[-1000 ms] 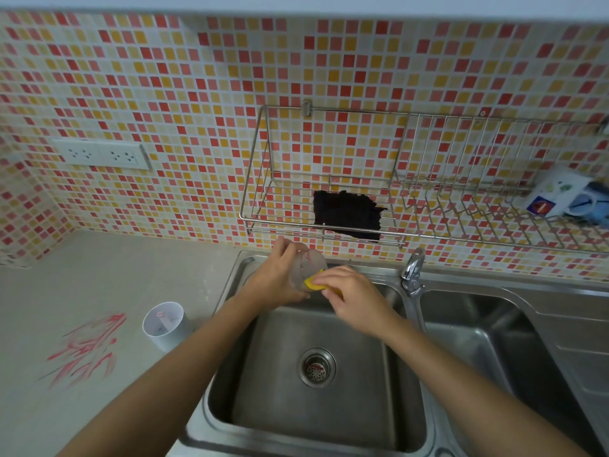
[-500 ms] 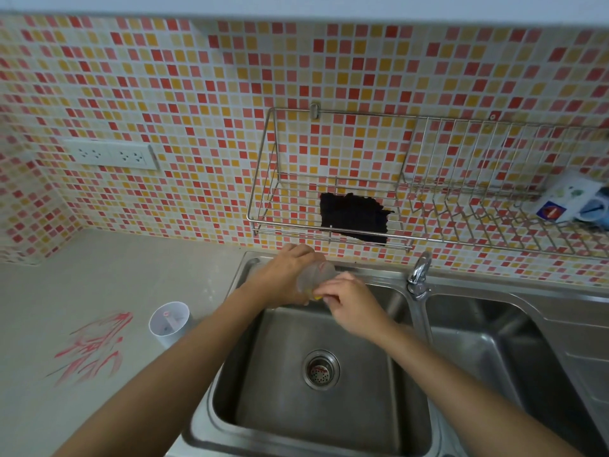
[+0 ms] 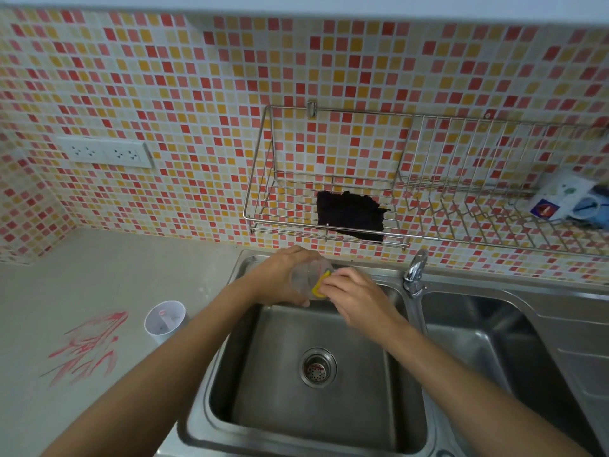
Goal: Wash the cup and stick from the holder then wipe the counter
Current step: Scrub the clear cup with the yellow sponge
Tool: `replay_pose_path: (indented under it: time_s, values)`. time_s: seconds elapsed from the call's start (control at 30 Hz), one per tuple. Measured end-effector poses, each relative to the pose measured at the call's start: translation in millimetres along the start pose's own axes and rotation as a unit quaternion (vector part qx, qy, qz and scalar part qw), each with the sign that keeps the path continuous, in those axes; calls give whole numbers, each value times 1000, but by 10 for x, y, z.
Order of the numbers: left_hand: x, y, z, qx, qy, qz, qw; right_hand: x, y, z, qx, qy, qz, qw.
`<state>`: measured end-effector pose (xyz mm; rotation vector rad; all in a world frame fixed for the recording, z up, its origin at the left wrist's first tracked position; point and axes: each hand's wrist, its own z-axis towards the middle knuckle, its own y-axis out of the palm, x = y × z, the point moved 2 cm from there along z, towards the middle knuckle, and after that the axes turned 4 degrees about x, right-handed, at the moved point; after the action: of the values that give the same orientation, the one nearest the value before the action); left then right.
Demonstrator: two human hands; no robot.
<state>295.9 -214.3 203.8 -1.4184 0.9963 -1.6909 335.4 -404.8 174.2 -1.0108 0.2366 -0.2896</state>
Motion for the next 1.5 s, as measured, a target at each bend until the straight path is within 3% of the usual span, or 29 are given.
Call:
replay_pose_path:
  time_s: [0.23,0.33,0.4,0.47,0.53,0.6,0.67,0.77,0.87,0.97,1.03,1.1,1.23,1.3,1.4,1.5]
  values:
    - [50,102,-49,63,-55,-64,994,-23,-44,98,45,8,24,999]
    - [21,105,-45,109,-51,-35,992,-54,-31,153,7,60,92,994]
    - [14,78,-35,102,-47,-5,994,-31,-9,186,-52,150,192,969]
    - [11,59,-31,98,-32,27,994,-10,-12,208,-77,176,227,955]
    - [18,47,-18,95,-17,85,992,15,-32,228,-80,136,165,974]
    - [33,36,3,102,-6,110,989,28,-52,234,-44,48,8,998]
    - [59,18,32,115,18,100,988,34,-47,220,-17,32,-68,997]
    - [102,-13,55,102,35,103,989,-64,40,206,-2,78,-8,997]
    - [116,-28,30,77,47,113,990,-103,109,198,-57,136,117,982]
    - [177,-50,23,70,48,108,991,-56,46,237,-51,60,-10,997]
    - [207,-41,57,67,53,109,990,-46,46,241,-44,64,-67,995]
    - [185,-9,83,54,56,120,990,-102,99,238,-48,86,-43,994]
    - [138,40,34,48,67,105,991,-50,143,218,-86,169,111,976]
    - [142,5,6,55,61,79,993,-8,58,248,-84,144,98,981]
    - [165,-103,41,61,64,64,994,10,-10,236,-7,66,20,998]
    - [142,-121,58,24,60,84,994,-18,23,176,-26,98,89,991]
